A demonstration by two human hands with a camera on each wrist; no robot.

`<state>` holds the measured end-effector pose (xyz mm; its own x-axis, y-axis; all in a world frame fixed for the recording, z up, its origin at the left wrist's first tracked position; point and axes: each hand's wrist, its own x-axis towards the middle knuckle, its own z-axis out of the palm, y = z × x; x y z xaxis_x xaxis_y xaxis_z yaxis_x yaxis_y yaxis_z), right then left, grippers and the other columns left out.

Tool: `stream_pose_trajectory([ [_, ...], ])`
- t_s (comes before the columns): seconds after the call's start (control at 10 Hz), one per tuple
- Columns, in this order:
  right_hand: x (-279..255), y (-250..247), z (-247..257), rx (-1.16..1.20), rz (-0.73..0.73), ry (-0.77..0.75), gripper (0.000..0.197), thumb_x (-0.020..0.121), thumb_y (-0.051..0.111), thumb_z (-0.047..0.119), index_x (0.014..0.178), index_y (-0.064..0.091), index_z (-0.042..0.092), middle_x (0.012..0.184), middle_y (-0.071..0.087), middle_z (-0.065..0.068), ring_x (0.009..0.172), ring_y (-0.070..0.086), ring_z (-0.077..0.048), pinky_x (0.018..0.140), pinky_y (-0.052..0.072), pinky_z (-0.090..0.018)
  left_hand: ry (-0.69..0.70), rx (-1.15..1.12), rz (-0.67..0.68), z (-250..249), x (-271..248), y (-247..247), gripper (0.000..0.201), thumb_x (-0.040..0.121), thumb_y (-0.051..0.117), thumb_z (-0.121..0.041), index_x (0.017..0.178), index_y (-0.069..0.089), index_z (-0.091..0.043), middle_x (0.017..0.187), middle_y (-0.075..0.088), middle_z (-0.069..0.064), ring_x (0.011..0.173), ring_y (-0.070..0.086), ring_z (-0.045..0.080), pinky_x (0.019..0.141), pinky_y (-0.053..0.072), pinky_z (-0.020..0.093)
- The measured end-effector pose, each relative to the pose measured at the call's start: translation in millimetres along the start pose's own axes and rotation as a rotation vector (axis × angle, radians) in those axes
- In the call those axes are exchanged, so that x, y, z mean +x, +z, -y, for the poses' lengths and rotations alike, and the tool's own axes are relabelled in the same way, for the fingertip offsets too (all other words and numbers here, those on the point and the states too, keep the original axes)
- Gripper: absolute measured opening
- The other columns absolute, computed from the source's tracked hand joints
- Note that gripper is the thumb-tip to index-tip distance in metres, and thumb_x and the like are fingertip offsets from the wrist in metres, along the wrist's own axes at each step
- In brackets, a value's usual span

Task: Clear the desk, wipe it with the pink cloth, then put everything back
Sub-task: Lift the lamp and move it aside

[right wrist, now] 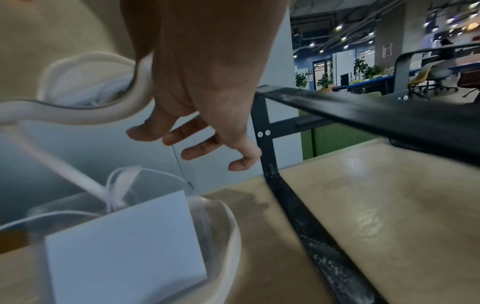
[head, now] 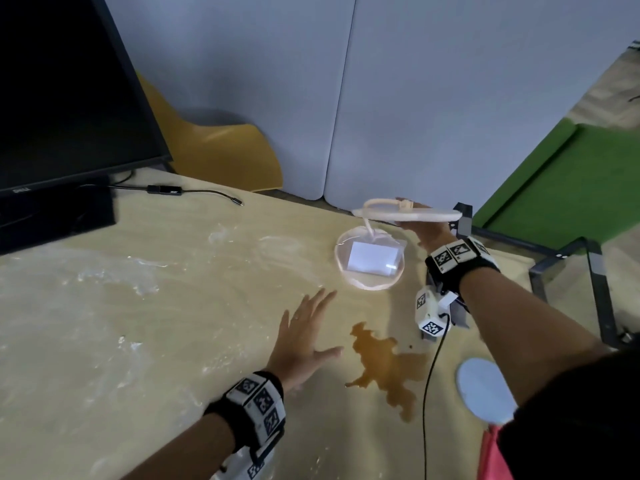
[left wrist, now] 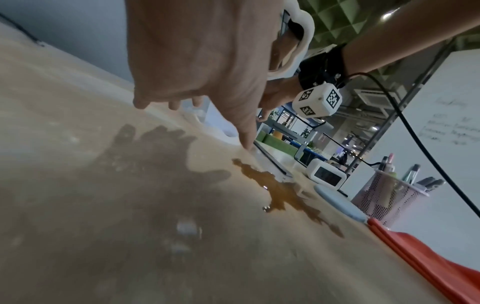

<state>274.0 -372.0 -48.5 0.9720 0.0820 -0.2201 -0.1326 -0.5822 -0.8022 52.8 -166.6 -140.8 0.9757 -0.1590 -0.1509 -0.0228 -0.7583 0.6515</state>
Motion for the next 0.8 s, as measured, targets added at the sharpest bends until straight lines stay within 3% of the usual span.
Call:
stream_pose_trajectory([
  [0.1,5.1,0.5,-19.9,0.067,-0.005,0.109,0.048,0.087,0.065,0.017,0.128,0.050,-0.003,0.125,0.055,-0.018,0.101,0.049,-0.018,0.078,0.040,-0.021,0.004,0.172,0.050,-3.1,14.1,-7.6,0.083,0.084,0.057,-0.051,0.148,0.004,-0.042,0.159,-0.003,-0.015,0.148,-0.005,0.015,0.118,-0.001,0.048],
  [0.2,10.3,7.2,-30.8,0.122,-0.030,0.098,0.044,0.080,0.072,0.015,0.120,0.057,0.002,0.114,0.058,-0.010,0.100,0.050,-0.014,0.093,0.044,-0.030,-0.036,0.337,0.166,1.9,13.8,0.5,0.080,0.083,0.057,-0.054,0.148,0.014,-0.037,0.159,-0.005,-0.012,0.148,-0.008,0.018,0.117,-0.001,0.050],
  [0.3,13.4,17.6,-34.6,0.158,-0.119,0.020,0.044,0.075,0.075,0.006,0.115,0.057,-0.001,0.115,0.061,-0.019,0.103,0.054,-0.022,0.101,0.044,-0.041,-0.052,0.341,0.179,3.7,11.3,7.6,0.079,0.081,0.057,-0.058,0.147,0.018,-0.037,0.159,-0.008,-0.012,0.148,-0.009,0.018,0.117,0.001,0.051],
  [0.4,12.8,20.1,-36.7,0.134,-0.109,0.009,0.032,0.078,0.073,0.006,0.107,0.059,0.004,0.103,0.061,-0.011,0.093,0.056,-0.019,0.095,0.046,-0.040,-0.055,0.346,0.183,2.4,13.1,5.3,0.079,0.081,0.059,-0.056,0.147,0.019,-0.038,0.159,-0.006,-0.013,0.148,-0.008,0.018,0.116,0.002,0.052],
  [0.5,9.6,16.2,-37.5,0.110,-0.139,0.027,0.019,0.085,0.067,0.015,0.102,0.060,0.010,0.097,0.057,-0.006,0.085,0.054,-0.016,0.083,0.041,-0.029,-0.043,0.362,0.191,1.0,12.4,2.4,0.076,0.083,0.057,-0.053,0.147,0.019,-0.037,0.159,-0.006,-0.012,0.148,-0.008,0.018,0.116,0.000,0.052],
  [0.6,4.9,9.1,-42.5,0.043,-0.221,0.020,0.015,0.085,0.066,0.015,0.097,0.065,0.006,0.095,0.065,-0.013,0.088,0.057,-0.019,0.083,0.046,-0.033,-0.018,0.348,0.154,3.6,7.7,-1.1,0.070,0.087,0.054,-0.048,0.147,0.020,-0.036,0.160,-0.003,-0.011,0.148,-0.006,0.017,0.117,0.000,0.050],
  [0.7,-10.5,0.9,-41.1,-0.057,-0.267,0.057,0.026,0.084,0.064,0.008,0.109,0.064,0.000,0.110,0.068,-0.017,0.103,0.061,-0.027,0.088,0.041,-0.028,0.001,0.329,0.124,8.4,-3.2,-6.8,0.067,0.090,0.051,-0.044,0.147,0.017,-0.037,0.160,0.000,-0.011,0.148,-0.005,0.016,0.117,0.001,0.048],
  [0.8,-38.9,-5.2,-35.6,-0.057,-0.285,0.070,0.036,0.085,0.060,0.004,0.121,0.057,0.003,0.118,0.063,-0.013,0.111,0.057,-0.026,0.091,0.038,-0.024,0.000,0.317,0.135,9.5,-22.8,-12.2,0.064,0.092,0.049,-0.040,0.148,0.019,-0.035,0.159,0.001,-0.011,0.148,-0.004,0.014,0.118,0.004,0.047],
])
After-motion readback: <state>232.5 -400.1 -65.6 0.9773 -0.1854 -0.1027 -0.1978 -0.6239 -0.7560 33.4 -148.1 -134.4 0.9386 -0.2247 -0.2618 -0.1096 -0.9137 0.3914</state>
